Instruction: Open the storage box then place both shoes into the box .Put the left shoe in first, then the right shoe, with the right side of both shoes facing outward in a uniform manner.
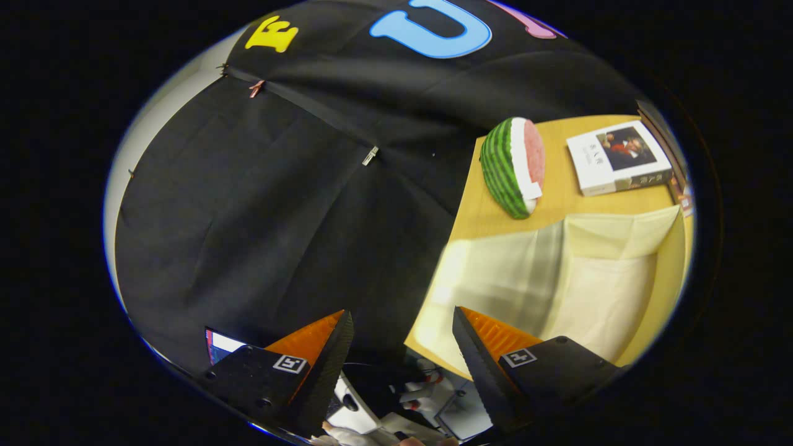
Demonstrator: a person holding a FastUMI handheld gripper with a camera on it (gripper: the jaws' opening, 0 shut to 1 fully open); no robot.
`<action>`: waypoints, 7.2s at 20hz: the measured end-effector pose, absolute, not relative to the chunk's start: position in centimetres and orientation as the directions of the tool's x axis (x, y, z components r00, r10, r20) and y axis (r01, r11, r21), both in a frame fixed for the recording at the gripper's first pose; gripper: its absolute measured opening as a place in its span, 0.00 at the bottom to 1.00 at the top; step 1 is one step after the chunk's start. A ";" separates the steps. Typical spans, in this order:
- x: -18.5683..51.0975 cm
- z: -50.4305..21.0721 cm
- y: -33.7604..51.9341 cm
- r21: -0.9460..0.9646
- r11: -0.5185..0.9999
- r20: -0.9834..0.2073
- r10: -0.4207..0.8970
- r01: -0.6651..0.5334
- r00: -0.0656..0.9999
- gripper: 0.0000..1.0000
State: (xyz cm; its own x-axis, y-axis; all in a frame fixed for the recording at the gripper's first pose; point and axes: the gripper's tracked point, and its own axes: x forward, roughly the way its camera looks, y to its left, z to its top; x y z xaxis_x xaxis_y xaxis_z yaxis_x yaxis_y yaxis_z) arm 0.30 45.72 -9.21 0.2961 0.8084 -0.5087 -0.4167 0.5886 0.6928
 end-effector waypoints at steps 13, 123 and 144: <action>7.6 -7.9 17.7 0.256 0.904 -0.571 0.428 -0.343 0.701 0.98; 6.7 -13.0 19.2 0.500 0.851 -0.682 0.502 -0.163 0.532 0.99; 5.3 -23.8 -20.0 0.257 0.953 -0.851 0.142 0.164 0.506 0.99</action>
